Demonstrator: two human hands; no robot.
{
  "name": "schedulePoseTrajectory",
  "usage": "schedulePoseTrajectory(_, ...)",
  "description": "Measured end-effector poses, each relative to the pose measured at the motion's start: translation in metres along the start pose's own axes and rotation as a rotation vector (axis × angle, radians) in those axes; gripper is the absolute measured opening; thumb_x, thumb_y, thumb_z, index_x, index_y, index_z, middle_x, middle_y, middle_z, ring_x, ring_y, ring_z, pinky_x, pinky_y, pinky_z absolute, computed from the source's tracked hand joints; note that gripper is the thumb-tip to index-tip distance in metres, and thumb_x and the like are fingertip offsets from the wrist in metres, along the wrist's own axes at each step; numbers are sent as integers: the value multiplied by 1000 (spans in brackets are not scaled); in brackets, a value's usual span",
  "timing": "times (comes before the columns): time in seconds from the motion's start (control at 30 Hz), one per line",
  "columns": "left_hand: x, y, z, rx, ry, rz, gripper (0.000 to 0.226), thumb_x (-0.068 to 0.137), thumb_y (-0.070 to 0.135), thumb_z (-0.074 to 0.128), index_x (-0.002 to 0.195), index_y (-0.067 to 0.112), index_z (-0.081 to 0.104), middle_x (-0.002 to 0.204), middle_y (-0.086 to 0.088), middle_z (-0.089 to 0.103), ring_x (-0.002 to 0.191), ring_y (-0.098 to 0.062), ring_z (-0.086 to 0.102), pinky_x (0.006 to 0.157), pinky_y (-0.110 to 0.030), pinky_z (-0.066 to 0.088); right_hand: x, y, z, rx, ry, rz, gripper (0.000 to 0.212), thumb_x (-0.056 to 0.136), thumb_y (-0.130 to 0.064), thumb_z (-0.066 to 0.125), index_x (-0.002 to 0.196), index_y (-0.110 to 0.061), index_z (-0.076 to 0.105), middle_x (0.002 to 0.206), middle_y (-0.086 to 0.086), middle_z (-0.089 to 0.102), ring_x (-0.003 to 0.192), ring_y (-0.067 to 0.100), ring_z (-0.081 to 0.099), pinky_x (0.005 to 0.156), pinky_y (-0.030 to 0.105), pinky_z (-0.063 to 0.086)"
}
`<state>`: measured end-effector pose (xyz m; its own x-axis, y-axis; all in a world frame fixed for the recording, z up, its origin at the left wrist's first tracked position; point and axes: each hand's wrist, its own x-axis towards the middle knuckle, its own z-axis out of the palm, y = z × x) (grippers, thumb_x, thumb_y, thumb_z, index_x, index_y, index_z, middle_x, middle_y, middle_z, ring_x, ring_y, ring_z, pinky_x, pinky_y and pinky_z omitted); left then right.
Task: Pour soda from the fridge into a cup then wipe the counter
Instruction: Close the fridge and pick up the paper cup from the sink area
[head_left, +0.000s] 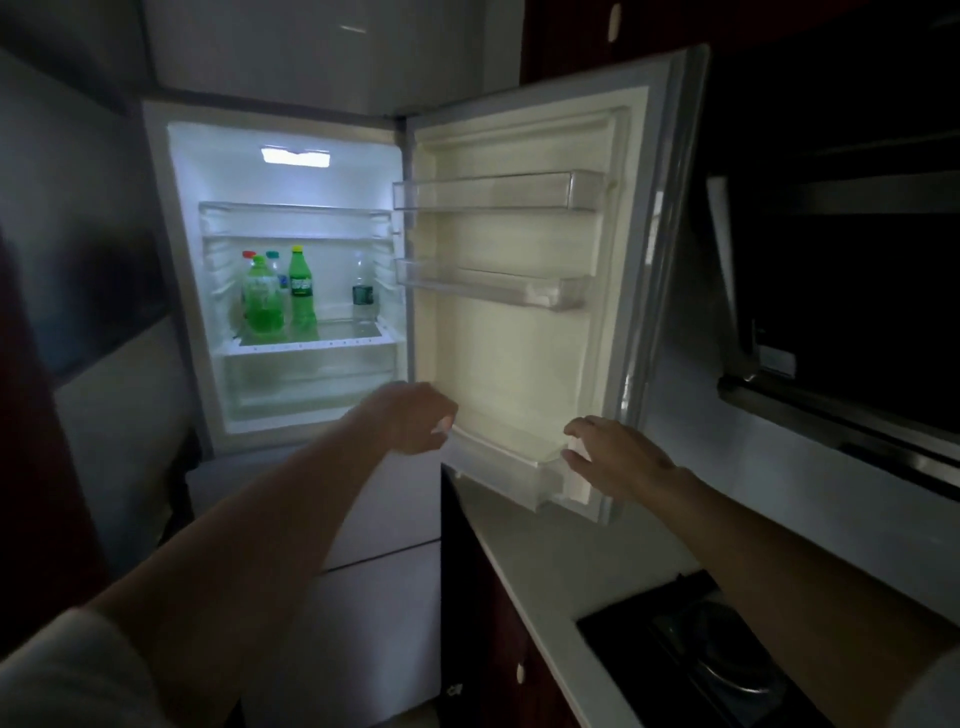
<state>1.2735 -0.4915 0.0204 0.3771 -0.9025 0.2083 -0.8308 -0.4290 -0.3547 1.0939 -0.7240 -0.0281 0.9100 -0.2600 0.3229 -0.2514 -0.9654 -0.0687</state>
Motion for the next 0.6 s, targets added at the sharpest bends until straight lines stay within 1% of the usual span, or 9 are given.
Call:
schedulePoseTrajectory(0.07,37,-1,-7,-8,71,75,26,93,41,51,115,29,59,117,4,64,109,-20,60,85,-33,47,9,9,-1,3,32,68,45,100,-40,47,137,-16,49,134,5,56,115,23,58,92,31,46)
schedulePoseTrajectory(0.17,92,17,-20,-49,138,218,25,94,41,51,115,31,59,115,6,64,109,-19,60,87,-32,47,11,26,4,48,27,183,43,100,-39,48,136,-17,50,133,5,57,117,23,56,96,35,48)
schedulePoseTrajectory(0.23,127,40,-32,-59,145,326,25,95,39,51,116,29,58,115,6,64,109,-18,58,86,-31,44,11,44,5,77,50,225,38,99,-37,49,130,-16,54,125,5,62,109,21,61,91,37,52)
schedulePoseTrajectory(0.3,158,64,-45,-49,186,444,24,94,37,51,115,28,58,113,4,64,106,-19,59,84,-33,47,13,65,2,103,109,254,30,100,-34,49,118,-14,60,114,6,66,99,20,65,86,36,55)
schedulePoseTrajectory(0.37,185,85,-59,-23,241,542,24,94,35,51,114,27,59,112,1,64,102,-21,61,83,-37,50,18,86,-4,86,162,279,29,101,-34,47,114,-13,61,110,6,67,95,20,65,84,38,55)
schedulePoseTrajectory(0.5,239,118,-96,142,343,695,24,94,28,45,109,19,61,105,-4,64,95,-24,61,77,-41,52,39,130,-8,80,243,288,30,100,-36,47,115,-14,60,111,6,65,95,23,64,82,40,54)
schedulePoseTrajectory(0.6,276,132,-131,266,391,730,24,95,27,45,113,18,58,107,-4,61,99,-24,57,80,-37,47,60,158,-9,66,368,241,31,99,-34,48,116,-11,61,112,10,66,98,26,65,82,40,54)
